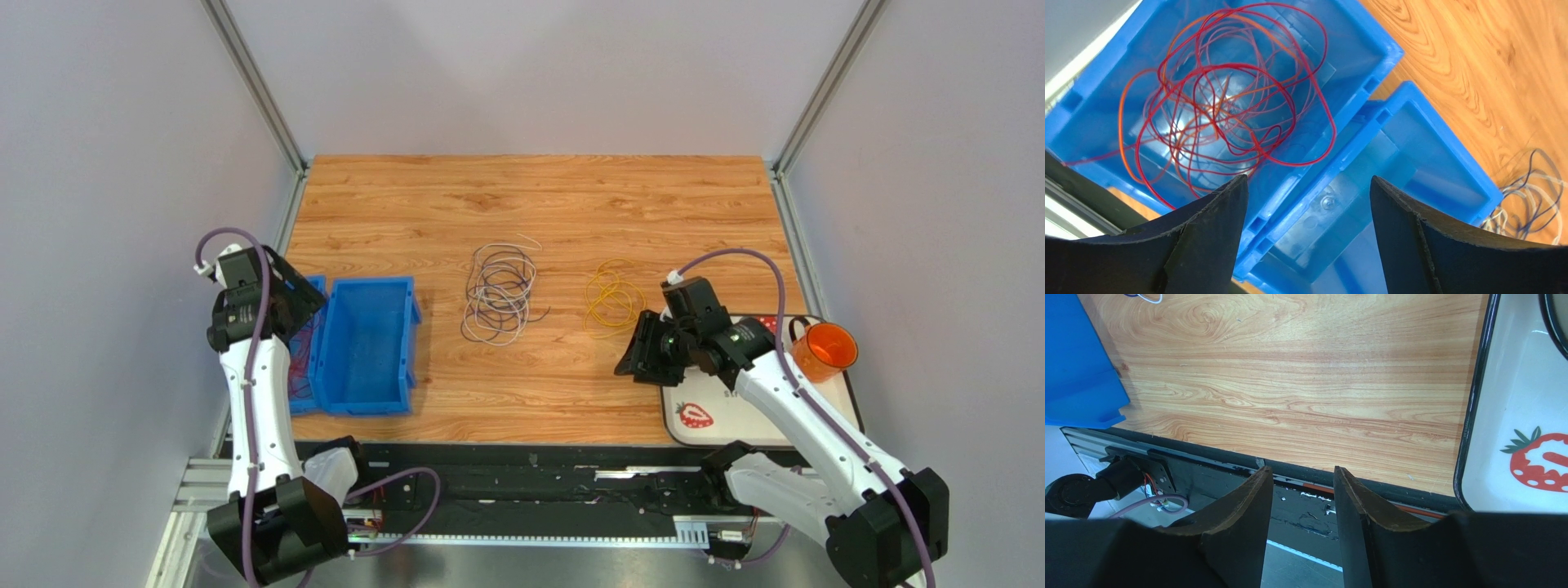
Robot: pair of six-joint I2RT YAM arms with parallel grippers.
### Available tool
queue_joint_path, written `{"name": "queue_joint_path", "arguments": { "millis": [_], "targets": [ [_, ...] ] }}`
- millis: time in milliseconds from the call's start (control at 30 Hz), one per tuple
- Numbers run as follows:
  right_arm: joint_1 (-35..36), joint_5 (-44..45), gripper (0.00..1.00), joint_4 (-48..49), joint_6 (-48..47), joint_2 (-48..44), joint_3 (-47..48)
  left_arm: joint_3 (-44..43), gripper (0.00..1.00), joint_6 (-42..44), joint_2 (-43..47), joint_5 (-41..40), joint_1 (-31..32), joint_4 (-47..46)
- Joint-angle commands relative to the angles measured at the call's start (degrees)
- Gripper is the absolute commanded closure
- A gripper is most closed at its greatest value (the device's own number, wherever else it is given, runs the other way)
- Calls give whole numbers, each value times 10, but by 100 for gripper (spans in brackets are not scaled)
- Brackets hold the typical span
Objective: Untangle the cables
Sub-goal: Place the cable in the bin.
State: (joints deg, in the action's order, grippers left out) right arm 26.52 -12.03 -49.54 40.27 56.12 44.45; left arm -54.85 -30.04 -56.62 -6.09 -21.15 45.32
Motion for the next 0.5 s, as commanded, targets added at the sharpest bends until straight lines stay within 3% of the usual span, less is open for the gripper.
{"name": "queue_joint_path", "arguments": {
  "millis": [0, 233, 467],
  "targets": [
    [3, 11, 55, -6, 3, -11, 28, 30, 22, -84, 8, -1, -34, -33],
    [4, 11, 55, -11, 6, -15, 17, 98, 25, -134, 57, 7, -78, -63],
    [5, 13, 55, -10, 8, -11, 23, 112, 31, -158, 23, 25, -86, -94]
  ]
}}
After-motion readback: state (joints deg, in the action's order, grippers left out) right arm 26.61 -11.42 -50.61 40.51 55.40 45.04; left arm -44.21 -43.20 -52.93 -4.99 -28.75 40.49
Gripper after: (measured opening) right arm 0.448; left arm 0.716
